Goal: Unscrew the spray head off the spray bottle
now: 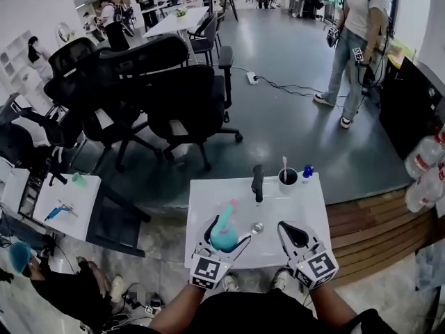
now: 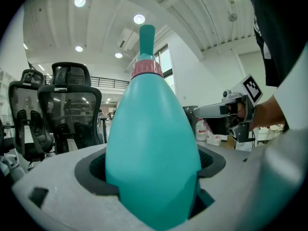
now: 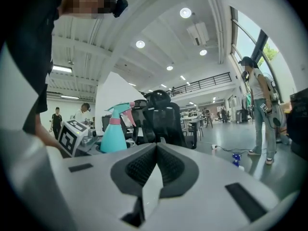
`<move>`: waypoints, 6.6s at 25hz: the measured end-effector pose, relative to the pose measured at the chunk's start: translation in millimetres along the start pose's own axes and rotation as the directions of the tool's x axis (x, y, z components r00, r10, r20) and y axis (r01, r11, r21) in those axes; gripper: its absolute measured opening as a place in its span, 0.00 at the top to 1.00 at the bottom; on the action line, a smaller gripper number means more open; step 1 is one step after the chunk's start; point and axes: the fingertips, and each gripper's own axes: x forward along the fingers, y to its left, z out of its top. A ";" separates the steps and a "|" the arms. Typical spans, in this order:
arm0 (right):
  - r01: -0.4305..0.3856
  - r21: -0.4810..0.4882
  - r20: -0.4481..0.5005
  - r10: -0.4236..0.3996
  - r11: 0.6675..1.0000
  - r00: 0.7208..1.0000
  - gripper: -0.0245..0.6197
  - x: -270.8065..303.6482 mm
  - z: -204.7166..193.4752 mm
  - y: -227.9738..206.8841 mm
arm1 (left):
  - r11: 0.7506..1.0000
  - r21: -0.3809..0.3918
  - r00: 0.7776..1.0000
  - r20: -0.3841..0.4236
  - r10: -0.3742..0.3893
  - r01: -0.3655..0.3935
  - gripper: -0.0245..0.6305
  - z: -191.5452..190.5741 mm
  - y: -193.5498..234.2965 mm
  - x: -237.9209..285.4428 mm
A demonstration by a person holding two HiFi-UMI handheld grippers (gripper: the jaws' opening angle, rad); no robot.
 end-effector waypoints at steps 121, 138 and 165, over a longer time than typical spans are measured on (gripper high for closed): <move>-0.463 0.203 0.090 0.454 0.863 0.886 0.70 31.3 45.8 18.4 | 0.974 0.184 0.972 -0.165 0.166 -0.136 0.28 8.9 -20.2 60.1; -0.388 0.220 0.020 0.393 0.895 0.919 0.73 53.4 38.6 31.1 | 0.965 0.185 0.956 -0.193 0.219 -0.184 0.28 4.1 -11.4 66.2; -0.563 0.084 0.023 0.563 0.822 0.826 0.81 37.5 45.6 38.7 | 0.983 0.182 0.995 -0.103 0.001 0.018 0.28 12.6 -35.2 60.2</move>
